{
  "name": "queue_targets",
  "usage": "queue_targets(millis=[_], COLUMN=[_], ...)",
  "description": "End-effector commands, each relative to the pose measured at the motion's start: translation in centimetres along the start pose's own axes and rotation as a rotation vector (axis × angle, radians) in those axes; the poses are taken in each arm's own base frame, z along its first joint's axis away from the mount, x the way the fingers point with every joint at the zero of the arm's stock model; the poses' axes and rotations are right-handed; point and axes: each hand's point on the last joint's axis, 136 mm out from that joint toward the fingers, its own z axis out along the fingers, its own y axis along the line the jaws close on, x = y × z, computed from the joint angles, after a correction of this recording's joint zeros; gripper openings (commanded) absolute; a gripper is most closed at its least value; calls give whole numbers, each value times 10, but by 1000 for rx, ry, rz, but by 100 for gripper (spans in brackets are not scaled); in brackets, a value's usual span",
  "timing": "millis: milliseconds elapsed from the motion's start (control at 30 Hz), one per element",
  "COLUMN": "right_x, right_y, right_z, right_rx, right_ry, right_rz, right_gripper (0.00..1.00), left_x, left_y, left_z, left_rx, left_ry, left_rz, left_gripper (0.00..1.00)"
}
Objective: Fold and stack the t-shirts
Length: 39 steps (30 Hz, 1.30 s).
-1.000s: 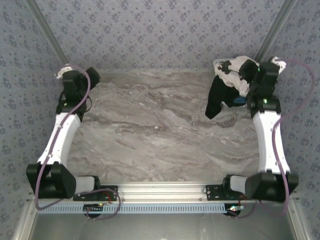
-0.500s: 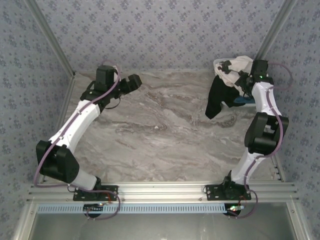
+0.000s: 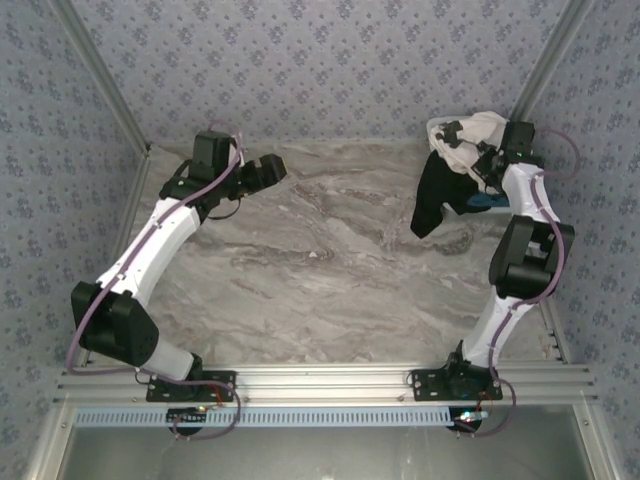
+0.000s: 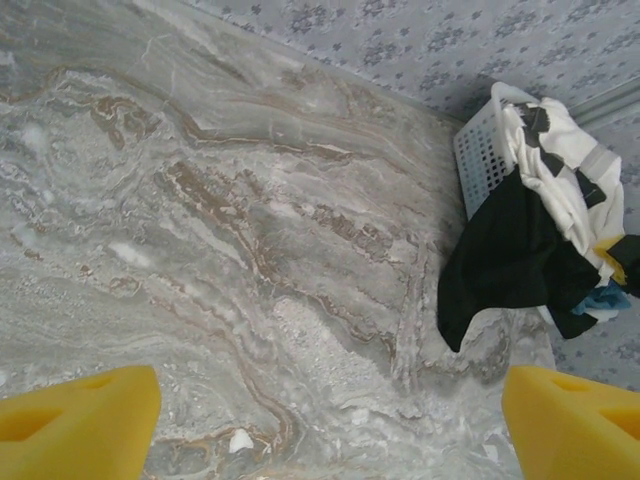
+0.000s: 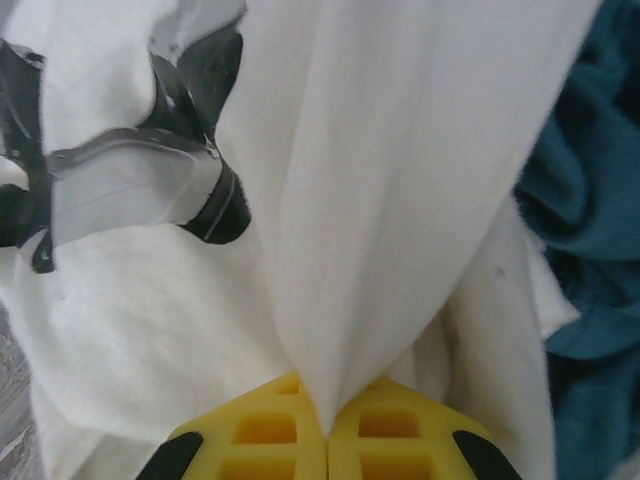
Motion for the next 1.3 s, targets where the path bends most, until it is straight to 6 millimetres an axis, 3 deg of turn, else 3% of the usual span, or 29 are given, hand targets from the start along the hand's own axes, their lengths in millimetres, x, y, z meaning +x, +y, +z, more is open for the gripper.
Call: queue_targets(millis=[0,167,333,433,500,700,767,833,967,1033,1100,1200,1267], right_x=[-53,-79,-74,-52,-33,49,85,124,217,268,318,383,399], right_y=[50,122,217,266,290,340,353,362,365,361,358,349,334], right_z=[-101,-216,-323,-384,-413,-460,-464,-447,-376,-335,-306,-281,-273], right_rx=[-85,-285,-687,-932,-1045,-1239,-1258,-1225,-1114,-1074,-1058,-1022,-981], right_ry=[-292,-502,-585,-578,-550,-413,-354,-266,-51,93,250,466,498], right_rz=[-74,-165,-287,-325,-341,-416,-451,-475,-538,-562,-600,-693,-735], right_gripper=[0,0,0,0,0,0,0,0,0,0,0,30,44], left_x=[-11,-28,-48,-58,-62,-68,-68,-66,-54,-39,-25,5,26], left_y=[-16,-41,-54,-56,-53,-47,-42,-35,1,19,30,48,60], left_z=[-12,-29,-48,-63,-75,-115,-127,-138,-154,-157,-155,-147,-140], left_rx=[46,128,134,118,86,5,-33,-75,-247,-317,-339,-372,-395], left_ry=[-17,-78,-158,-219,-254,-345,-370,-389,-398,-364,-332,-231,-153], left_rz=[20,26,14,15,14,62,76,86,30,19,22,18,13], left_gripper=[89,88,87,87,87,88,88,88,88,88,88,87,86])
